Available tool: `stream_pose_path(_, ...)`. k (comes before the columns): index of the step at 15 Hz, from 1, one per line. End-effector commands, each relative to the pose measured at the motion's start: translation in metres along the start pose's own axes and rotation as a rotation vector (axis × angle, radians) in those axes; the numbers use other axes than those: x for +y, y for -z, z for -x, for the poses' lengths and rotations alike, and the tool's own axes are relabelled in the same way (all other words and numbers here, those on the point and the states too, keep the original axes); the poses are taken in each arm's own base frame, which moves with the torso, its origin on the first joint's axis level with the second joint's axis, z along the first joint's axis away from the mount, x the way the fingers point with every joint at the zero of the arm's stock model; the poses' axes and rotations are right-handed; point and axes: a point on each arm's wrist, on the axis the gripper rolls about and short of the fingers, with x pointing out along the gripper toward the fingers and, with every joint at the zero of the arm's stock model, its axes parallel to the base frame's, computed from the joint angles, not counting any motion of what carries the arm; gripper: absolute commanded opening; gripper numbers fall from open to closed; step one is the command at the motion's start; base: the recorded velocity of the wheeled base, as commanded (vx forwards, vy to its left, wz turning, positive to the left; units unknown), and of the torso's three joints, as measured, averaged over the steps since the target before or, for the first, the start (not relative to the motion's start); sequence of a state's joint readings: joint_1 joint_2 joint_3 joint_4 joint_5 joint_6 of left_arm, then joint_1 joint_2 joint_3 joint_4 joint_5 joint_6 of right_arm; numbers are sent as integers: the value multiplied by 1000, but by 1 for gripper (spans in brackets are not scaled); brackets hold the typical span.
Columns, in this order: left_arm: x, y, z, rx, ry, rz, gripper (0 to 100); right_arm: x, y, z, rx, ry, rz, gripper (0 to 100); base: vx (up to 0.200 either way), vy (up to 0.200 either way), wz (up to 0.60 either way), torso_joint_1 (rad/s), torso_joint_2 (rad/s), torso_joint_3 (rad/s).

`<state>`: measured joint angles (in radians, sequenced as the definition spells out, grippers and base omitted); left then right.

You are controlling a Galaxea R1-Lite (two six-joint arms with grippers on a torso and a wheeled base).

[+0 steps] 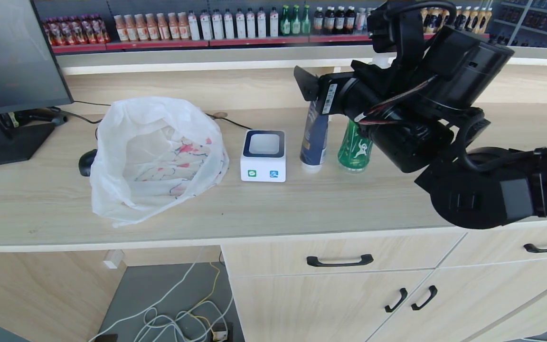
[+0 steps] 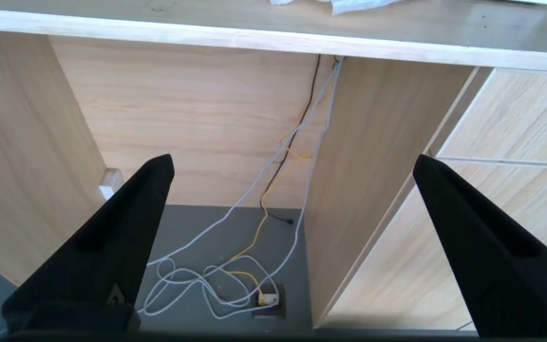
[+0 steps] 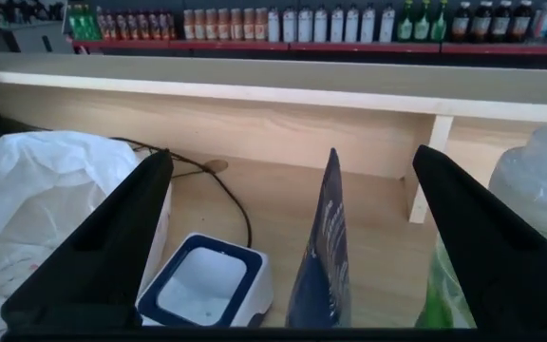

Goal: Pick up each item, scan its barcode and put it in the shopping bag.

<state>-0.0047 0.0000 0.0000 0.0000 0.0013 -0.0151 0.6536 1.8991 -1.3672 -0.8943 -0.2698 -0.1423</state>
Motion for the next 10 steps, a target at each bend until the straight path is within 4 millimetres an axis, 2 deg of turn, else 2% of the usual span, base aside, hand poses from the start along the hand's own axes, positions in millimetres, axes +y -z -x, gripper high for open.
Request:
stream_pose_path(1,0,0,0,2,0,0,100,-4,-5,-12,-15,1,3,100,0,0,0,0,0,0)
stream_pose_path(5,0,0,0,2,0,0,100,-15,-12,-28,29,26,25,100,0,0,0,0,0,0)
stream_pose_path(10,0,0,0,2,0,0,100,-11,-11,-37,51,17,28,100,0,0,0,0,0,0)
